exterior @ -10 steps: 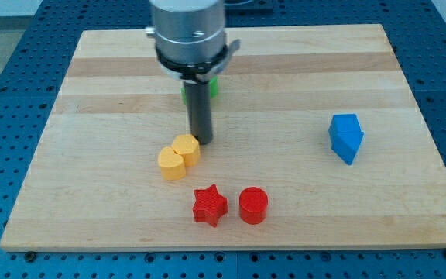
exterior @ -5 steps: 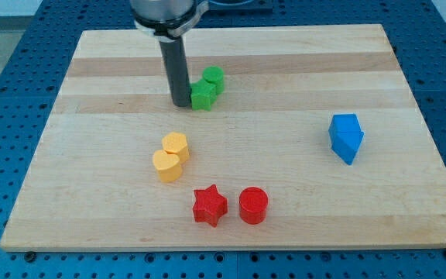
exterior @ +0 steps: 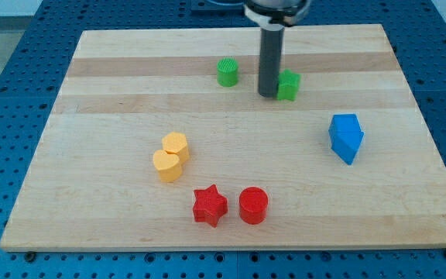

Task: Push green star to the top right

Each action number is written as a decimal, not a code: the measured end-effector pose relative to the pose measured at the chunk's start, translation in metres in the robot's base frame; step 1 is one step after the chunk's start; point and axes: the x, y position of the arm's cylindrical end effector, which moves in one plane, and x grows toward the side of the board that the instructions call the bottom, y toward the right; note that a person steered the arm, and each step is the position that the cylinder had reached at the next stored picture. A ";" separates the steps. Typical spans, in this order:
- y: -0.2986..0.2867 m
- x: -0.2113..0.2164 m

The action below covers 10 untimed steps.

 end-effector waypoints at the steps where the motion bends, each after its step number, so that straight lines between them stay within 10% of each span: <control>1: 0.035 0.000; 10: 0.152 -0.082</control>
